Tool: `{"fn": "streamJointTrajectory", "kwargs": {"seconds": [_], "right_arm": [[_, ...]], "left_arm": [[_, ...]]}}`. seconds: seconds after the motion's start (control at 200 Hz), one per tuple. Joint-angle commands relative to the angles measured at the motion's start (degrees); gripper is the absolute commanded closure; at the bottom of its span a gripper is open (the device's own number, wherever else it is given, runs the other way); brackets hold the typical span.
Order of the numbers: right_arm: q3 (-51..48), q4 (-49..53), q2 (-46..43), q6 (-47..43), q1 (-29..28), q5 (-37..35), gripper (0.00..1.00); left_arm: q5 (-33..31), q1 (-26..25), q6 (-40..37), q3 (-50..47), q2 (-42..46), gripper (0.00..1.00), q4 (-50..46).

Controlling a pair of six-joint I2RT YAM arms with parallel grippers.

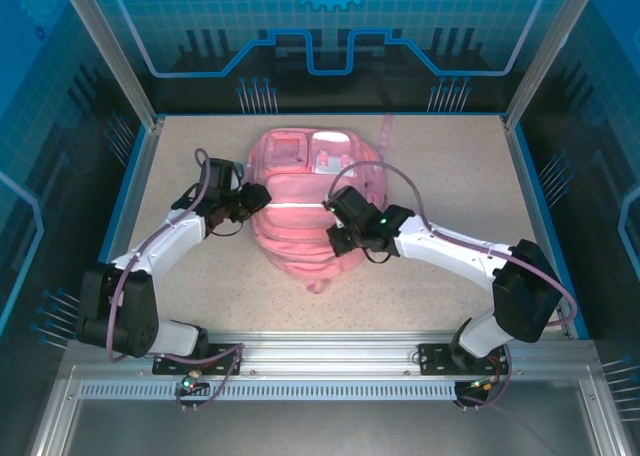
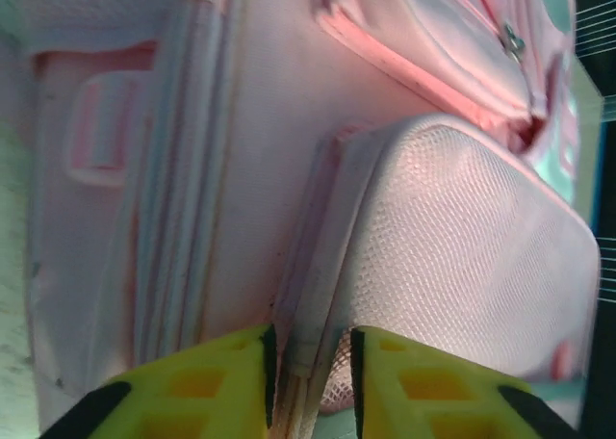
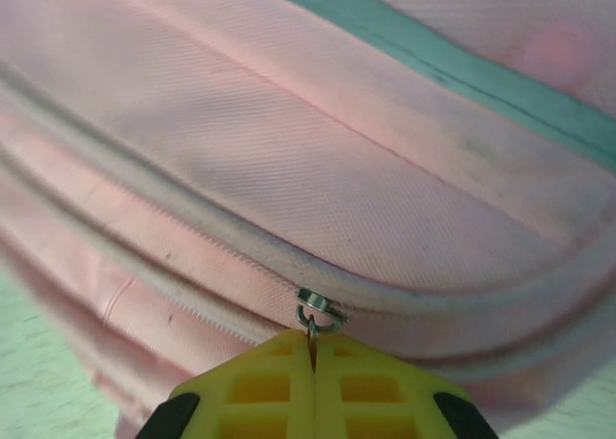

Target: Pack books, pencil case, and school supplies into a backpack

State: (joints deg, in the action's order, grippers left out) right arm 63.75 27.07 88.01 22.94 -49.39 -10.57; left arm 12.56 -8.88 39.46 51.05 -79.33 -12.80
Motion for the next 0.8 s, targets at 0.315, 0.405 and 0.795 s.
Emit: {"fn": "streamJointTrajectory", "kwargs": {"seconds": [0.315,0.405,0.795], "right_arm": [[12.9,-9.4,14.0,5.9,-6.1,12.2,1.0],[13.8,-10.0,14.5,6.4,-6.2,12.2,1.0],[12.7,-9.5,13.4,6.5,-6.3,11.9,1.0]], "left_arm": [[-5.1,1.5,6.5,-6.0,14.4,0.32,-7.2],[-2.3,1.3,8.6,-8.1,14.5,0.35,-4.4],[4.2,0.8,12.0,-9.8,9.1,0.58,4.1]]}}
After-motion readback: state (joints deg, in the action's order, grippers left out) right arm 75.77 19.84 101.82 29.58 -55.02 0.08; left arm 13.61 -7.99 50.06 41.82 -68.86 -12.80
